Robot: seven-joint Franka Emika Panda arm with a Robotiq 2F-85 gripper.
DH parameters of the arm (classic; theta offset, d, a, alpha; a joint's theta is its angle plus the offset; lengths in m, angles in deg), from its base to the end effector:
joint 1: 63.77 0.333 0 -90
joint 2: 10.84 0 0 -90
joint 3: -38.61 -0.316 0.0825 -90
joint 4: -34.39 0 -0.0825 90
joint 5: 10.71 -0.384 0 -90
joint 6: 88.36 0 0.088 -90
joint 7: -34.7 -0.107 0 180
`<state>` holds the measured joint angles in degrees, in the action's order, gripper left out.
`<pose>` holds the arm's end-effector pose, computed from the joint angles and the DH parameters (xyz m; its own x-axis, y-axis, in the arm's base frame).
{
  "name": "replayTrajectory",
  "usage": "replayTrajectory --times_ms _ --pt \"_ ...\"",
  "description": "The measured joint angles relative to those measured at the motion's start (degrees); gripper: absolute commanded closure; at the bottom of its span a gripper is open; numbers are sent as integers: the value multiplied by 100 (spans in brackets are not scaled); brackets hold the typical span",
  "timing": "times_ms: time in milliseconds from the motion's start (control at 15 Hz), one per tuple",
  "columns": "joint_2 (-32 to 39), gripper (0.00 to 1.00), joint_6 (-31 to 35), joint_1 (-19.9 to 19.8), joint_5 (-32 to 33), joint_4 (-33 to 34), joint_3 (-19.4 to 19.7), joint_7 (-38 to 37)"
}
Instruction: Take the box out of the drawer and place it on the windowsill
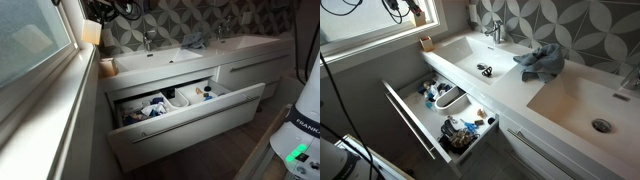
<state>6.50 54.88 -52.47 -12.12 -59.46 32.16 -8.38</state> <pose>0.6618 0.2019 0.5053 0.7969 -0.4929 0.3493 -0.3466 -0.8466 -0.4039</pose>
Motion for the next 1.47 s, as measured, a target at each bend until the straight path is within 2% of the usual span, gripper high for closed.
replayTrajectory --times_ms 267,600,1267,1400,1467 --pt "809 99 -399 400 458 1078 309 -534" --pt "1507 99 -951 680 633 2143 534 -669" --pt "2254 99 -1793 982 1079 3458 757 -633" --pt "2348 71 -1895 1012 1132 3627 772 -598" --pt "2386 64 -1930 1021 1157 3698 773 -589"
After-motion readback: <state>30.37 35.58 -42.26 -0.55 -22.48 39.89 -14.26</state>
